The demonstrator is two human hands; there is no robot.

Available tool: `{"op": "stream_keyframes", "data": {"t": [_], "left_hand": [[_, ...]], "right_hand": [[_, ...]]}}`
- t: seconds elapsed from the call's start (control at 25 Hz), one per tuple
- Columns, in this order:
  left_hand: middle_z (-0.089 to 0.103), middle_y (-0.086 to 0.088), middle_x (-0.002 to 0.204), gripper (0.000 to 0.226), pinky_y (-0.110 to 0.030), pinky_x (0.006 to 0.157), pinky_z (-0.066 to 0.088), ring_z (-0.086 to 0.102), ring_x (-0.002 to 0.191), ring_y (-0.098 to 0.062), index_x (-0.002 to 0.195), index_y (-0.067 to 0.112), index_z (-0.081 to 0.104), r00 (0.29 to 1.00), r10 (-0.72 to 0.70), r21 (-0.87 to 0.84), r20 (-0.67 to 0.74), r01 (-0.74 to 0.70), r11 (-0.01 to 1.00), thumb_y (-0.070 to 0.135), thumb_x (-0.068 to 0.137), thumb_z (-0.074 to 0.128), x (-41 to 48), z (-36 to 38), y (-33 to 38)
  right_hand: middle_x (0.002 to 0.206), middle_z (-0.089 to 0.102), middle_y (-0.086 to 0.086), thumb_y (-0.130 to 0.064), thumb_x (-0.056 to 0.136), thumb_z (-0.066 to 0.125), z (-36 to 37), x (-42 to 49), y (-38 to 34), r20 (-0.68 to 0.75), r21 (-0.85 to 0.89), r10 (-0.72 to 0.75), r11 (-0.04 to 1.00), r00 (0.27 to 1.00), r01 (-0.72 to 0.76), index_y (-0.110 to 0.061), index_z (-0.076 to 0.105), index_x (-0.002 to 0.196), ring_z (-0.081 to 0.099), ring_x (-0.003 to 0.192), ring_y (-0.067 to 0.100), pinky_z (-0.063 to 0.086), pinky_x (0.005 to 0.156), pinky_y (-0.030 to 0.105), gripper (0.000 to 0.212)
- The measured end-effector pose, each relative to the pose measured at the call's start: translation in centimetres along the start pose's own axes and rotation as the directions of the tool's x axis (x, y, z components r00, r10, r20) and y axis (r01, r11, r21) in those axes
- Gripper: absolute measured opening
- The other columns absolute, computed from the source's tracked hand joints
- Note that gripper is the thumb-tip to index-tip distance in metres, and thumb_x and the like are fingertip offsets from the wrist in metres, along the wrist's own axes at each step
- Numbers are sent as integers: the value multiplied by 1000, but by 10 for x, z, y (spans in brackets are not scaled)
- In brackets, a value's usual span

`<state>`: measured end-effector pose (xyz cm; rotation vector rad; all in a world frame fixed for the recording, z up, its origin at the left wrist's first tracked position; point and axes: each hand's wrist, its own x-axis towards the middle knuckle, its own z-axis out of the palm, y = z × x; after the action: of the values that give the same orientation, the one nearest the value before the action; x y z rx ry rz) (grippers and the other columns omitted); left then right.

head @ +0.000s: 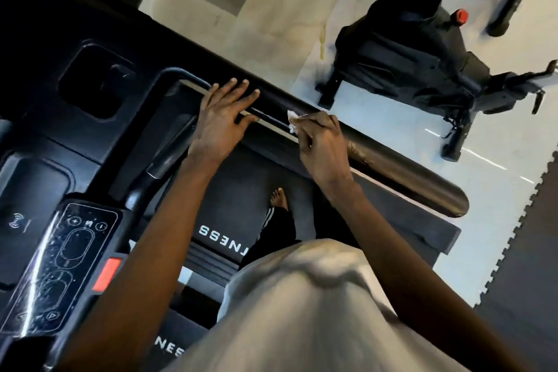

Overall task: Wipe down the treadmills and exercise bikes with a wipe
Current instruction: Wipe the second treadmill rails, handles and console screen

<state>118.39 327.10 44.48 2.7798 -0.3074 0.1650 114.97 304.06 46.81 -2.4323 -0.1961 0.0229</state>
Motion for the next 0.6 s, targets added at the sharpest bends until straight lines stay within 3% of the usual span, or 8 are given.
{"op": "stream_keyframes", "data": {"t": [0.08, 0.2, 0.32, 0.44, 0.6], "left_hand": [[61, -8, 138, 48, -38, 114, 22, 53, 133, -28, 130, 20, 67, 1000, 7, -8, 4, -7, 1000, 30, 84, 75, 1, 0, -4], [60, -6, 140, 47, -42, 115, 25, 50, 136, -27, 131, 20, 67, 1000, 10, -29, 18, -9, 1000, 33, 87, 72, 0, -1, -4], [57, -7, 144, 48, -43, 117, 23, 45, 140, -26, 135, 19, 64, 998, 10, -38, 65, -8, 999, 33, 90, 71, 3, -6, -2], [58, -8, 142, 45, -43, 116, 22, 45, 140, -28, 133, 16, 65, 995, 57, -12, 80, -56, 998, 31, 91, 70, 4, -11, -1], [65, -8, 133, 38, -42, 112, 25, 51, 135, -30, 127, 15, 69, 957, 246, 64, 153, -258, 964, 27, 92, 70, 11, -19, 1]], "right_hand": [[104, 64, 12, -4, 93, 56, 5, 2, -16, -8, -30, -19, 999, 1000, 19, -8, 73, 114, 55, 98, 32, 51, 83, 44, 28], [108, 62, 14, -4, 94, 53, 5, 4, -31, 42, -22, -54, 998, 998, 55, -7, 71, 118, 54, 101, 35, 53, 77, 48, 30], [112, 63, 11, 4, 89, 57, -10, -18, -13, 12, -36, -35, 999, 999, 35, -9, 72, 118, 54, 104, 31, 54, 78, 41, 36], [109, 65, 7, 3, 89, 59, -28, -57, 21, -129, -48, 79, 995, 988, -86, -11, 75, 113, 56, 98, 26, 49, 82, 33, 31], [107, 66, 7, 1, 90, 62, -46, -99, 52, -264, -83, 206, 968, 942, -235, -12, 74, 111, 56, 97, 27, 42, 85, 24, 28]]}}
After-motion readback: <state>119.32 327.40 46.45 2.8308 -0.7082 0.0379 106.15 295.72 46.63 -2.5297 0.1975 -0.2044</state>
